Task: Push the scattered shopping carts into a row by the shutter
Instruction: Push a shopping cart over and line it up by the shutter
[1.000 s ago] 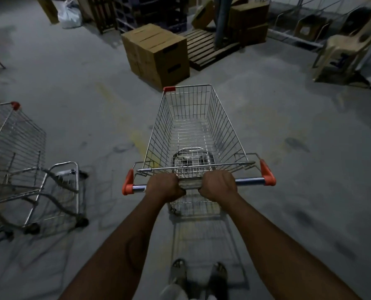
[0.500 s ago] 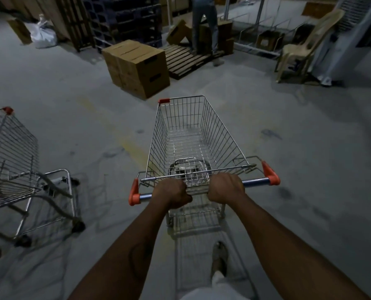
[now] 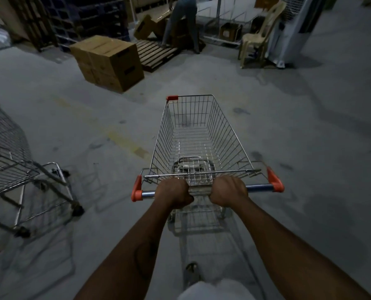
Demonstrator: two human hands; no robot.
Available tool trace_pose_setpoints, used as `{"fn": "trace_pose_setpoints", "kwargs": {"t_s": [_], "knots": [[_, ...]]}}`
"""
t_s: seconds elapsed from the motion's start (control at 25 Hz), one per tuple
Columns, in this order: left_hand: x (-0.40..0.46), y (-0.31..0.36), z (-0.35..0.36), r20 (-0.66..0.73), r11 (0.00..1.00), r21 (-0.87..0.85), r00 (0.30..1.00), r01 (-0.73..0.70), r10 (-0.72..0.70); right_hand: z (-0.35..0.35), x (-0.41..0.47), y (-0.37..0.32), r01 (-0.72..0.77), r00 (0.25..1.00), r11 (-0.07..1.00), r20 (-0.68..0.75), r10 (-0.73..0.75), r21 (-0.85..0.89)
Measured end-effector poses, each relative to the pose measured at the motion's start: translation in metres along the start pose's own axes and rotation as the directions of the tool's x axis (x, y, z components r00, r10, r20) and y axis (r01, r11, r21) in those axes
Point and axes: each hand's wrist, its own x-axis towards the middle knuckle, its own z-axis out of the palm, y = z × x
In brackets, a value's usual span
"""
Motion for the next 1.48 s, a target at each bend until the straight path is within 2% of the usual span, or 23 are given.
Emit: {"fn": "trace_pose_setpoints", "kwargs": {"t_s": [0.36, 0.48, 0.68, 0.92, 1.12, 1.48], "knots": [[-0.172, 0.098, 0.058, -0.044, 0.992, 0.064, 0.993, -0.11, 0.113, 0.059, -0.215, 0.016, -0.122, 0.992, 0.992, -0.014, 0.122, 0.038], [-0.248, 0.127, 0.075, 0.004, 0.987, 0.042, 0.987, -0.158, 0.158, 0.076, -0.304, 0.01, -0.169, 0.986, 0.984, 0.018, 0.168, 0.05], [-0.351, 0.143, 0.106, -0.018, 0.951, 0.104, 0.956, -0.29, 0.293, 0.111, -0.427, -0.028, -0.287, 0.958, 0.954, 0.053, 0.283, 0.084], [-0.461, 0.112, 0.149, 0.003, 0.862, 0.192, 0.878, -0.47, 0.478, 0.159, -0.559, -0.124, -0.5, 0.866, 0.854, 0.062, 0.497, 0.14], [-0.563, 0.088, 0.179, 0.018, 0.769, 0.224, 0.792, -0.598, 0.611, 0.19, -0.667, -0.209, -0.609, 0.793, 0.777, 0.084, 0.604, 0.161], [-0.762, 0.097, 0.232, 0.058, 0.653, 0.229, 0.679, -0.722, 0.731, 0.243, -0.867, -0.303, -0.776, 0.626, 0.591, 0.156, 0.764, 0.219]]}}
